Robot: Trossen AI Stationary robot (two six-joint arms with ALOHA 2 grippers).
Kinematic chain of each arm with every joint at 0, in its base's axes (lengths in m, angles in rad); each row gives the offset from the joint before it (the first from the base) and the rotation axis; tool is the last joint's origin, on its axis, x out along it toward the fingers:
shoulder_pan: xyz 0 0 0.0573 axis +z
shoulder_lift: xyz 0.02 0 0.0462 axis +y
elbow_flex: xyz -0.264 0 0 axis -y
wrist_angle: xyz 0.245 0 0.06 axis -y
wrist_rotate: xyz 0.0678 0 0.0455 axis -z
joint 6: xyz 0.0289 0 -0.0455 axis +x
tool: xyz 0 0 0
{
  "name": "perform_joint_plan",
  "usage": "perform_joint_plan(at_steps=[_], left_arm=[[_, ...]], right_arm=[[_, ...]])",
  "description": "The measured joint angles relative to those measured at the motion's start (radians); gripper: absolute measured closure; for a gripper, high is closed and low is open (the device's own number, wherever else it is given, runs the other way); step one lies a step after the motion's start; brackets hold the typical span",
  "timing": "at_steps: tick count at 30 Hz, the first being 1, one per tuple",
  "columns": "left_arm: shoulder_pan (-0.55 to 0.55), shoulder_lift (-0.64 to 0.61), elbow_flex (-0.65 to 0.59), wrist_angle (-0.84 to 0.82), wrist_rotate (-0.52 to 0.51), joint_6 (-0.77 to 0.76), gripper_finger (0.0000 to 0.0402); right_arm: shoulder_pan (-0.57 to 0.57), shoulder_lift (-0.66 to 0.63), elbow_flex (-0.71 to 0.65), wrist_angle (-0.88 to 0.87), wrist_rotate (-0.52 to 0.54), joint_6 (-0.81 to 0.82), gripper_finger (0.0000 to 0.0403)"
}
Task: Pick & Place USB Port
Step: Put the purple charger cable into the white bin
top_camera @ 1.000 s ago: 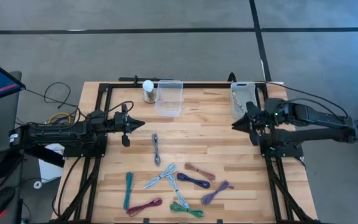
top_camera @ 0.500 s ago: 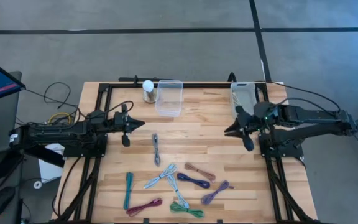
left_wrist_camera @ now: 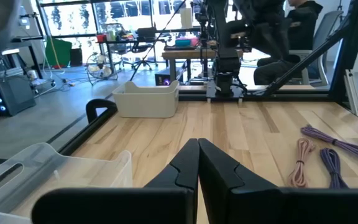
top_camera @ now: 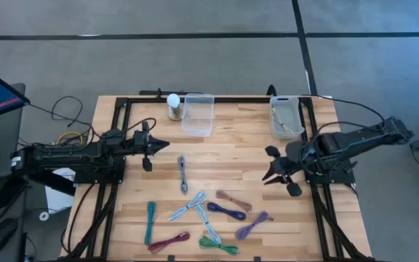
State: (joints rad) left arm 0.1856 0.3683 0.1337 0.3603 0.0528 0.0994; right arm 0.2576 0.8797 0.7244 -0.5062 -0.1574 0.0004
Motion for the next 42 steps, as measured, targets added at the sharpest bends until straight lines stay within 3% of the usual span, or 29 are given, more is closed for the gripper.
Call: perform_joint_plan(at_steps=[8,13,22,35,42], left_arm=[[0.0,0.0,0.0,0.0,0.0,-0.001,0.0392],[0.0,0.0,0.0,0.0,0.0,-0.004,0.0392],[0.0,0.0,0.0,0.0,0.0,-0.004,0.0392],[0.0,0.0,0.0,0.0,0.0,-0.004,0.0392],[0.0,0.0,0.0,0.0,0.0,-0.004,0.0392]], right_arm=[[0.022,0.08,0.0,0.147,-0.008,0.024,0.0339],[0.088,0.115,0.0,0.048,0.025,0.001,0.0339],[0.233,0.185,0.0,-0.046,0.092,0.172,0.0335],[0.343,0.343,0.07,-0.138,0.16,0.221,0.0223],[0.387,0.486,0.178,-0.162,0.213,0.161,0.0215]])
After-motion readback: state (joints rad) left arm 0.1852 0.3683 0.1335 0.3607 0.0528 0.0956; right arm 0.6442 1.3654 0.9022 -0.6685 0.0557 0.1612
